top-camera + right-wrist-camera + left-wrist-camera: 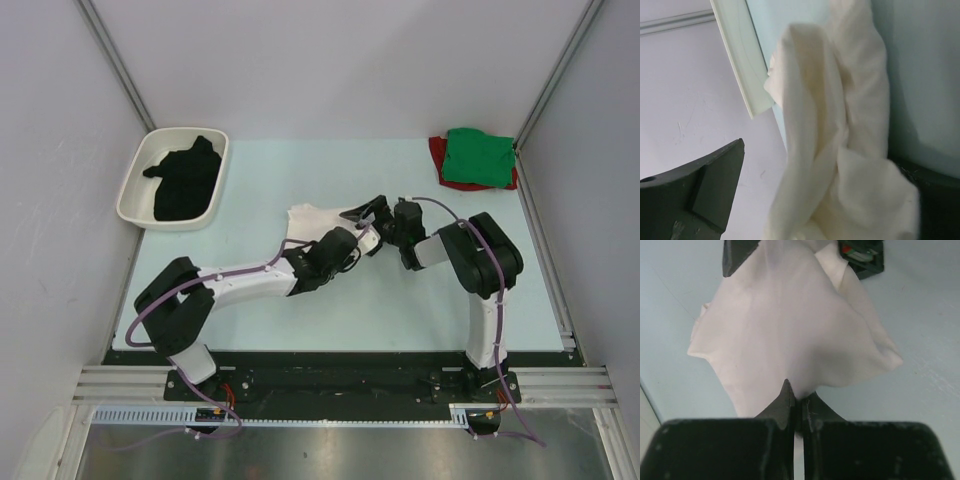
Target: Fold and stack the t-shirts
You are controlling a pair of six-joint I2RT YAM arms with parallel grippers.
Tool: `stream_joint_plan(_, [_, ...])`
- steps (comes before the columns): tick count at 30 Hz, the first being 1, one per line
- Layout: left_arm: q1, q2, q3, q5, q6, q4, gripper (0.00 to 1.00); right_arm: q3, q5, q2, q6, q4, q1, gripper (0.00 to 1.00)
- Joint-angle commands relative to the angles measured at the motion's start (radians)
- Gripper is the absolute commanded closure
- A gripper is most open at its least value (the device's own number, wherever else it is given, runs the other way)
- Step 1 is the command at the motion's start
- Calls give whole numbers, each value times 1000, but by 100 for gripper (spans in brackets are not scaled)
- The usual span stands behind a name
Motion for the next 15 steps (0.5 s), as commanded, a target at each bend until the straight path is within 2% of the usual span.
stream_joint_plan(1, [-17, -67, -31, 2, -66, 38, 100, 57, 48, 74, -58, -80, -1, 0])
stream_joint_plan(5, [-22, -75, -51, -7, -72, 52, 100, 80, 25, 123, -57, -62, 4, 8])
stream_joint_plan(6, [-23, -74, -51, -9, -74, 49, 100, 81, 15, 124, -51, -48, 5, 18])
stream_joint_plan(7, [-23, -72, -51, -12, -76, 52, 100, 81, 10, 131, -51, -45, 13, 22])
stream_joint_plan(8, [-23, -72, -51, -12, -76, 56, 100, 81, 5, 131, -54, -46, 18, 32])
stream_joint_plan(10, [-23, -73, -51, -15, -76, 55, 100, 83, 2, 126, -72, -56, 21, 44])
stream_joint_plan(11, [-23, -78, -53, -14, -80, 55, 100, 81, 2, 124, -75, -59, 22, 58])
stream_joint_plan(13, [-23, -87, -62, -12, -88, 61, 100, 85, 2, 124, -91, -68, 21, 72])
stream_joint_plan(14, [-23, -102, -67, -9, -98, 65, 100, 101, 2, 126, -100, -80, 13, 88])
stream_joint_plan(15, [-23, -110, -74, -4, -105, 70, 100, 117, -1, 131, -117, -118, 10, 97])
